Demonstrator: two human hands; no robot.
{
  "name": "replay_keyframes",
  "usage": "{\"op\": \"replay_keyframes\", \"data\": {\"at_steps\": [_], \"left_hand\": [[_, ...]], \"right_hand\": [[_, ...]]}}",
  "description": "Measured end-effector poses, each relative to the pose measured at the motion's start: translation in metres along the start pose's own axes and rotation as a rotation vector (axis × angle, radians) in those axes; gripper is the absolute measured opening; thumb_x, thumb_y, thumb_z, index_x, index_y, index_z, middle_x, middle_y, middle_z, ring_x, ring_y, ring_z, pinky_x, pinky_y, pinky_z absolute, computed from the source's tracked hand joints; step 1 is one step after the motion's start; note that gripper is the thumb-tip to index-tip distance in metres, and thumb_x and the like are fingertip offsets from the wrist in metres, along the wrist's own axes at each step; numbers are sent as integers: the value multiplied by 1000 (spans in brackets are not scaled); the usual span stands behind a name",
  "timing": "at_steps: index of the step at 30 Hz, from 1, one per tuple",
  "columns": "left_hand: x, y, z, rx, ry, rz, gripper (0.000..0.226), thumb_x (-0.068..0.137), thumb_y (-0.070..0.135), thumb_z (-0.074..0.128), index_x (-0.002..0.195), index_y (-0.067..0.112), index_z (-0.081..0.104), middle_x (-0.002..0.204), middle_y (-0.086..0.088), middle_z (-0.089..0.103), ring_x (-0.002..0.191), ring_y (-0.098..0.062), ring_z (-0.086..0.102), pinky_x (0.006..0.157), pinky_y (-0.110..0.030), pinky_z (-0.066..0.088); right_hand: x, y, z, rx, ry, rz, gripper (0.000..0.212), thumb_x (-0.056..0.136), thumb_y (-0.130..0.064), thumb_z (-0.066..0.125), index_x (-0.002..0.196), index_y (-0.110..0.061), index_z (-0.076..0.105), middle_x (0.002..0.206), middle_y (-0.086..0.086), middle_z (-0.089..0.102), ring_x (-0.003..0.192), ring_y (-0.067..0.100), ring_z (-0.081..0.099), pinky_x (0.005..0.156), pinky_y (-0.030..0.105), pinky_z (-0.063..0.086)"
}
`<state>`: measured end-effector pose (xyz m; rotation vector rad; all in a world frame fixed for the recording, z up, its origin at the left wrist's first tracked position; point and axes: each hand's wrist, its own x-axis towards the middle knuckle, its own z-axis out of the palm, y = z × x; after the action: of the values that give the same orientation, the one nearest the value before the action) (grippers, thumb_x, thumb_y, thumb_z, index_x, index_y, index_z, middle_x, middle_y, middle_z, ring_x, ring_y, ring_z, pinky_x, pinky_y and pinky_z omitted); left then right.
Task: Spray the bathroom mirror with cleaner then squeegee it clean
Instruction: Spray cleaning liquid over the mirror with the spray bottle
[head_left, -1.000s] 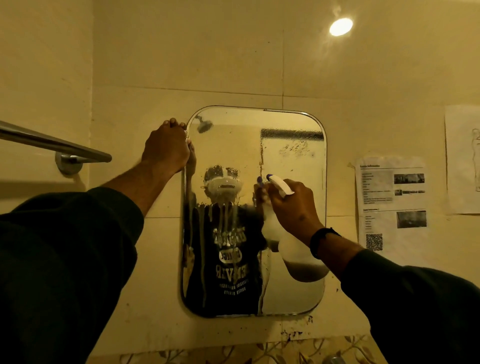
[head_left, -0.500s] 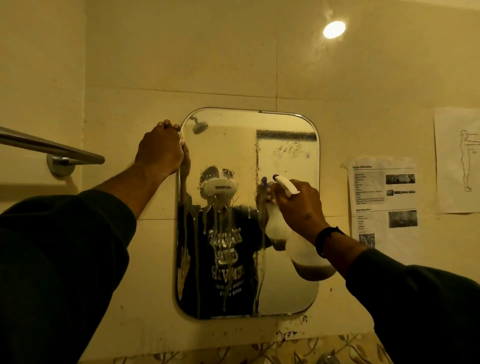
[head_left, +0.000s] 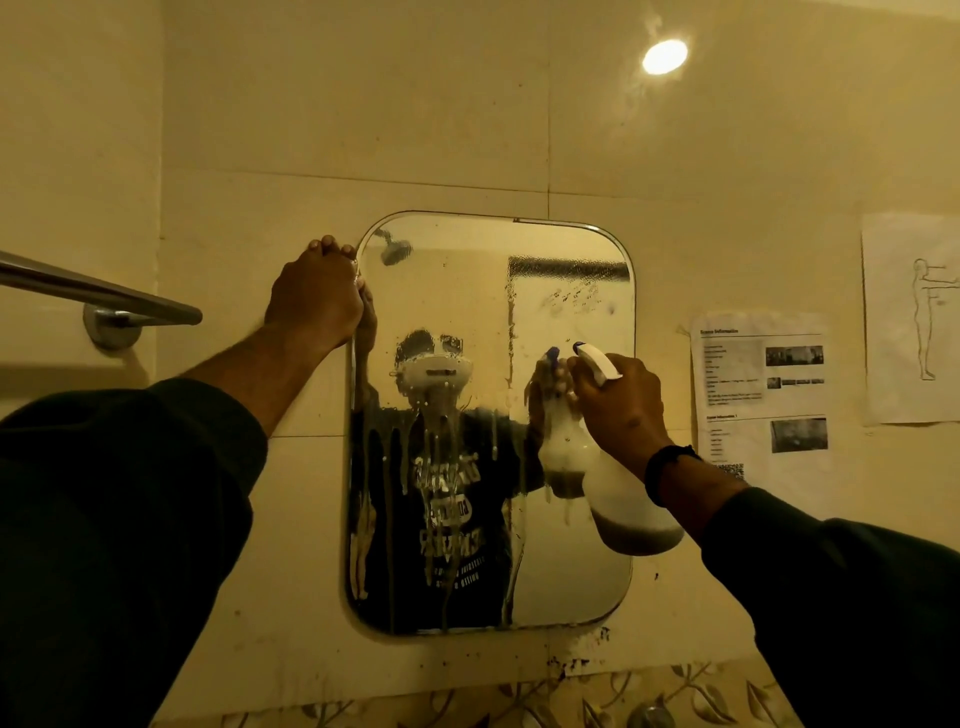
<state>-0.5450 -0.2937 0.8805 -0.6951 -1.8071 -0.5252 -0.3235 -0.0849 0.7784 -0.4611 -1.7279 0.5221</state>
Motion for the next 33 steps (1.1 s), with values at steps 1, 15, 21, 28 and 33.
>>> {"op": "replay_keyframes", "data": {"at_steps": [1,15,21,28,33], "left_hand": [[-1,0,1,2,1,-4,27,103,21,45,108,3,65,101,-19,63,91,-32,61,74,-39,48],[-2,-2,2,7,7,9,29,103,23,44,108,3,65,101,-19,63,92,-34,62,72,-36,45],[-2,-2,0,14,-2,17,29,103,21,43,112,2,64,104,-21,63,95,-35,63,76,-39,50],[-4,-1,-2,-5,-11,11,29,103,20,43,113,2,64,106,-22,63,96,-37,62,78,-42,51],[-4,-2,-1,-13,-12,14,27,103,19,45,112,2,64,102,-20,63,92,-35,63,77,-40,52]], "right_hand": [[1,0,0,14,-1,5,24,95,-43,55,88,-22,65,83,7,68,82,30,63,83,55,52],[8,8,-4,39,91,136,33,95,-43,55,94,-15,71,84,7,68,82,28,64,78,46,55],[8,17,-12,-11,127,182,36,94,-46,55,92,-13,69,81,7,67,74,25,63,69,37,54],[-2,27,-14,41,80,252,33,93,-43,57,91,-12,70,86,11,68,84,31,64,82,49,55],[-8,28,-9,65,-22,196,30,93,-41,60,91,-12,69,86,12,69,82,30,66,76,45,57]]}}
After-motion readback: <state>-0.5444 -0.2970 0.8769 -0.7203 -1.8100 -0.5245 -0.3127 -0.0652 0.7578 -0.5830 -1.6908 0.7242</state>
